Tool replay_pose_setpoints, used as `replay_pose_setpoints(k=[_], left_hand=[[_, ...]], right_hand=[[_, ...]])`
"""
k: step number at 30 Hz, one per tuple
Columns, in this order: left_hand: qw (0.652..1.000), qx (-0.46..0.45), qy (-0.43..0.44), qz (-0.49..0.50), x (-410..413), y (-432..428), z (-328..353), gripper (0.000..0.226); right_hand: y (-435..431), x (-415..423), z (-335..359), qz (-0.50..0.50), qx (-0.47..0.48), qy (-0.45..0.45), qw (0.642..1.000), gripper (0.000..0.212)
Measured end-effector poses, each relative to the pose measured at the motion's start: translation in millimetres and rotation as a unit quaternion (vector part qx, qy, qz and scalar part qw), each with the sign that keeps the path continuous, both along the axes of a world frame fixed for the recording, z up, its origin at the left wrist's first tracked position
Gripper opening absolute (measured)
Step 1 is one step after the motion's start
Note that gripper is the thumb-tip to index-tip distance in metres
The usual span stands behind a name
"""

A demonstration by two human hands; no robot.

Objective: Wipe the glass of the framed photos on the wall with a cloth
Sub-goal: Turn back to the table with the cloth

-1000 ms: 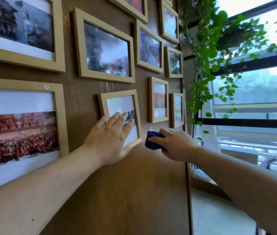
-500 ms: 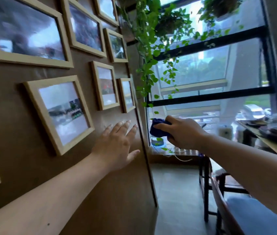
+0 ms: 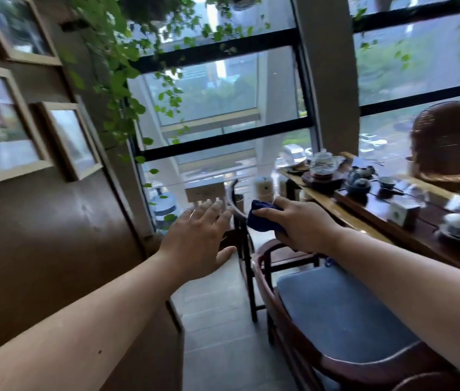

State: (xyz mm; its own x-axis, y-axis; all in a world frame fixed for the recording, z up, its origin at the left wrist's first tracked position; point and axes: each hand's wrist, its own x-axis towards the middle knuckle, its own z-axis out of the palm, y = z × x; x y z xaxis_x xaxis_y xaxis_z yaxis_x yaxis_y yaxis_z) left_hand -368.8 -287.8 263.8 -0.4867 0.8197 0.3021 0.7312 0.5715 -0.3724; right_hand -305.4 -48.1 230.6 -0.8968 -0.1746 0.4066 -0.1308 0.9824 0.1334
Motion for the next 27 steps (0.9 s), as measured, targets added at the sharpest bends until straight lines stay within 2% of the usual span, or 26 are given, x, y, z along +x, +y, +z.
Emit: replay_pose_setpoints(k=[7,15,21,27], left_hand=[[0.989,0.0,-0.044,-0.141,19.5,42.8,-25.9,0.077],[0.956,-0.03,-0.097,-0.275,83.4,112.4,-68.2,0.081],[0.928,-0.053,-0.111,-0.351,155.6,177.6,-96.5,0.08],[0.904,-0.096,-0.138,-0.393,217.6,267.1,-139.2,0.082]], right_hand=[[8.6,88.9,-31.7,-0.13,-0.035,-0.04,0.99,0.056],[19.8,222.0,-66.7,-0.284,-0.061,-0.067,0.955,0.06],[48.6,315.1,-98.9,-0.371,-0.117,-0.068,0.919,0.06],[124.1,397.1,-163.2,-0.449,-0.171,-0.096,0.872,0.06]])
